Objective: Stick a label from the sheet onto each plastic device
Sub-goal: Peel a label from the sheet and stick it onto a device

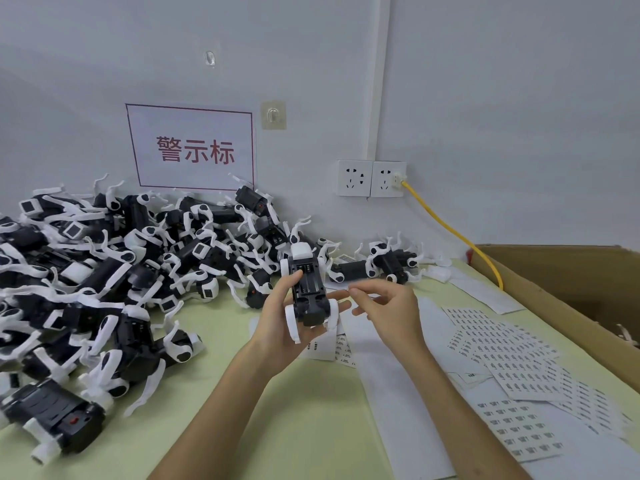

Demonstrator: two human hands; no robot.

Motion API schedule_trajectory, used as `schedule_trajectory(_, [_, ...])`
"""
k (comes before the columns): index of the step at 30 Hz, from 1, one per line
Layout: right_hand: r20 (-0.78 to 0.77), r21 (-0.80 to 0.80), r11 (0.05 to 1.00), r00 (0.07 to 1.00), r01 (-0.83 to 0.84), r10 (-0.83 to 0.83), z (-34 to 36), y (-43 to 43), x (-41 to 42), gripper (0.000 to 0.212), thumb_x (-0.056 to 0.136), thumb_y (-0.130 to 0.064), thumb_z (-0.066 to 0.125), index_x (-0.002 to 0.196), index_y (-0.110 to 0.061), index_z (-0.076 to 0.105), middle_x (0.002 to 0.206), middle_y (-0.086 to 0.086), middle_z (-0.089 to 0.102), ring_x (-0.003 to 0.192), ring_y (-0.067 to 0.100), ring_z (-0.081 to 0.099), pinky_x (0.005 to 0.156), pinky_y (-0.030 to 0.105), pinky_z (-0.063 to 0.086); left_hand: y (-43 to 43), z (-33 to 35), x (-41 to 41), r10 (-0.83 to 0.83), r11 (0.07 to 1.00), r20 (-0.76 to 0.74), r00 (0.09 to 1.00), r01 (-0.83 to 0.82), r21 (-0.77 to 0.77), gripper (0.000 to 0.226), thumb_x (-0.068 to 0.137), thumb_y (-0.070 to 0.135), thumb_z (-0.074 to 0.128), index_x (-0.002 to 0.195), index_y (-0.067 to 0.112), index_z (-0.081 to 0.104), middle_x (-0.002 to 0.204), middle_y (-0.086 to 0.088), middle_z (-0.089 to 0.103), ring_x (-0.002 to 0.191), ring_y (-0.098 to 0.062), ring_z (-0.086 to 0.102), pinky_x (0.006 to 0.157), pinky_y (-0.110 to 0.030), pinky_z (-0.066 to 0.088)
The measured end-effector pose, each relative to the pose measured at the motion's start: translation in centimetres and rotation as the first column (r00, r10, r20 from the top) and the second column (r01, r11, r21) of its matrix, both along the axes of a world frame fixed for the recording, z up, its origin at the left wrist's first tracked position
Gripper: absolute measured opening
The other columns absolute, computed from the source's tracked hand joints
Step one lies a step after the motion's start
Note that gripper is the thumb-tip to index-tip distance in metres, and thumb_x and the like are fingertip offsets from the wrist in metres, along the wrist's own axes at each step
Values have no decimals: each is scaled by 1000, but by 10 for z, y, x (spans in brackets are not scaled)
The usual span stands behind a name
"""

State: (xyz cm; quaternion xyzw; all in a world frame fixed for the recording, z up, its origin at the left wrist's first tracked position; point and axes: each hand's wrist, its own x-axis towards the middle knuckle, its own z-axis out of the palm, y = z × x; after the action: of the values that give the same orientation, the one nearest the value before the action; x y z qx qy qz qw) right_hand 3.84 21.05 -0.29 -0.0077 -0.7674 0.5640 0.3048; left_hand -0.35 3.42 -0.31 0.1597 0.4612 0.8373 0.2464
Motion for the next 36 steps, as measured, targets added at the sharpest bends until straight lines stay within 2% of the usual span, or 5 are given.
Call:
schedule_trajectory(5, [6,18,999,1000,28,-28,1,-1,0,11,85,-9,77,88,-19,77,81,-8,76,60,11,70,59,15,51,2,1,2,5,1000,4,1000,-5,1,74,89,51,57,138,-5,55,134,-27,63,125,-40,62,112,-48,43])
schedule_trajectory(19, [-16,229,962,988,151,-151,-5,1,-1,30,81,-21,81,70,-44,66,80,-31,68,65,2,62,62,10,44,4,1,5,44,983,-190,981,-76,-165,56,88,50,53,125,12,70,130,-13,70,122,-34,65,94,-39,50])
schedule_trajectory(22, [-25,292,939,983,181,-182,-8,3,-3,26,81,-21,81,72,-41,67,81,-31,67,67,-2,59,61,9,43,5,2,8,38,970,-227,973,-90,-227,43,86,53,54,108,27,80,128,-6,72,120,-29,67,93,-38,49])
schedule_trajectory(32, [-86,539,792,954,287,-287,-11,1,-1,11,83,-18,76,77,-24,69,84,-13,64,69,12,55,58,25,36,8,-6,7,11,957,-297,955,-97,-275,50,75,65,60,108,33,78,126,-5,73,125,-25,63,107,-48,48])
schedule_trajectory(36, [-246,336,881,934,333,-259,-6,-4,0,14,81,-10,77,74,-20,70,70,-11,62,57,7,48,55,22,40,10,-3,3,195,966,-234,952,-228,-121,40,81,55,63,106,27,78,118,-8,75,110,-22,70,91,-35,53])
